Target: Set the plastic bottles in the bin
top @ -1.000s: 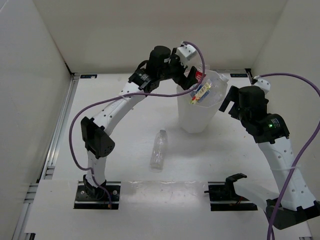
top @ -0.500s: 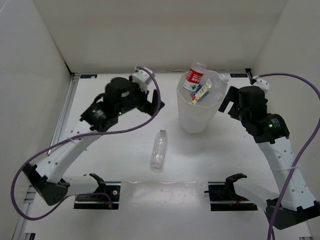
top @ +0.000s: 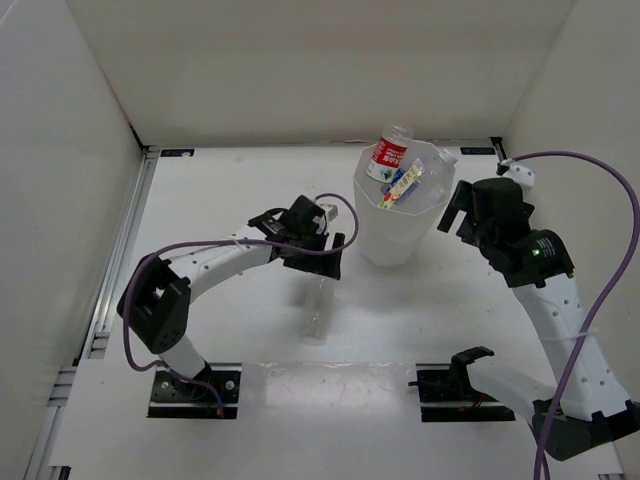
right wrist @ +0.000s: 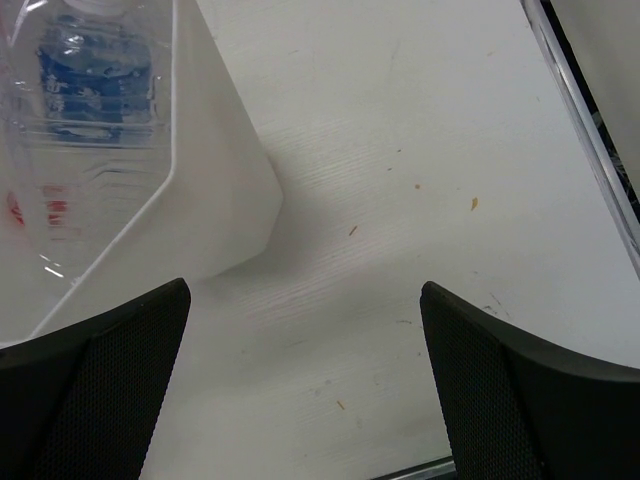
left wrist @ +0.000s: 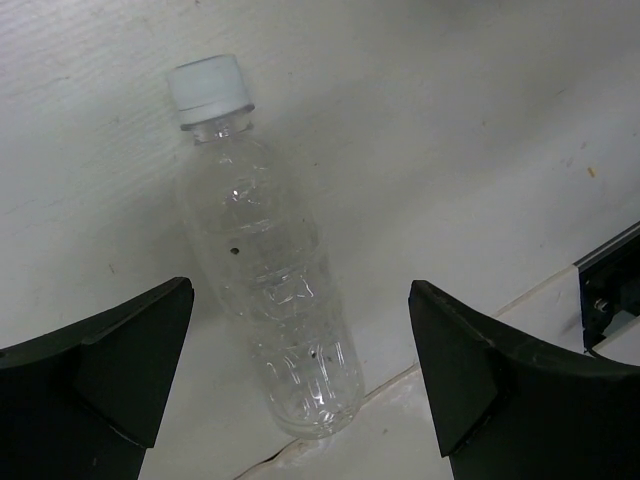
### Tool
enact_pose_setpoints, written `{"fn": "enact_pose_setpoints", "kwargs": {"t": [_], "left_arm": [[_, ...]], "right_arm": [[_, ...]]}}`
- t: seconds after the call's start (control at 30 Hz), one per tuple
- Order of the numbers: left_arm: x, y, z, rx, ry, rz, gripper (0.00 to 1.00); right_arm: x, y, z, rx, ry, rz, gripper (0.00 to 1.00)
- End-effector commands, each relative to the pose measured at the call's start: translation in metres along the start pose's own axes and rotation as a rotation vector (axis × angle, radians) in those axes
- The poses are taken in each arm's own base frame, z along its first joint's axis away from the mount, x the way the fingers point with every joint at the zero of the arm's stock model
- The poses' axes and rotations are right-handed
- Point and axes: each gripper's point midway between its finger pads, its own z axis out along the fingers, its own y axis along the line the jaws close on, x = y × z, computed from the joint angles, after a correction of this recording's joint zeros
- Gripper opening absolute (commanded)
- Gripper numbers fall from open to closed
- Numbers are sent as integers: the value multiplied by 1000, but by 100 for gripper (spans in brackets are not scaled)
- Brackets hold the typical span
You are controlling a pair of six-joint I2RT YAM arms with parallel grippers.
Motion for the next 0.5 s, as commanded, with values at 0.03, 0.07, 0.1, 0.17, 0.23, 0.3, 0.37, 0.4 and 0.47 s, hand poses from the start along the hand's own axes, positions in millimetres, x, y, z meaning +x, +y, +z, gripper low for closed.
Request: {"fn": "enact_pose_setpoints", "kwargs": {"t": [0.03,0.07,0.1,0.17,0.23,0.3,0.37,0.4,0.47], "left_arm": [[15,8,20,-38,54,-40,100],[18,10,25,-45,69,-42,100],[22,13,30,-53,85,-45,100],[23,7,42,-54,109,-30,100],[26,19,51,-108,117,-31,100],[33,33,58,-172,127,-42,100],[37,40,57,-191,129,-73,97],[36,42,56,-186,131,-84,92],[28,39,48,-167,106,-75,65]], "right_arm": [[4,-14,1,59,-9,-21,99],[3,-16,1,67,-12,-33,99],[3,-17,1,67,-12,-42,99],[5,-20,3,84,-10,-56,99],[3,-24,8,115,-13,-71,99],[-1,-23,10,121,-21,-79,99],[-4,-22,11,121,-20,-98,99],[-5,-19,14,120,-24,-95,99],[-9,-18,15,113,-37,-98,99]]}}
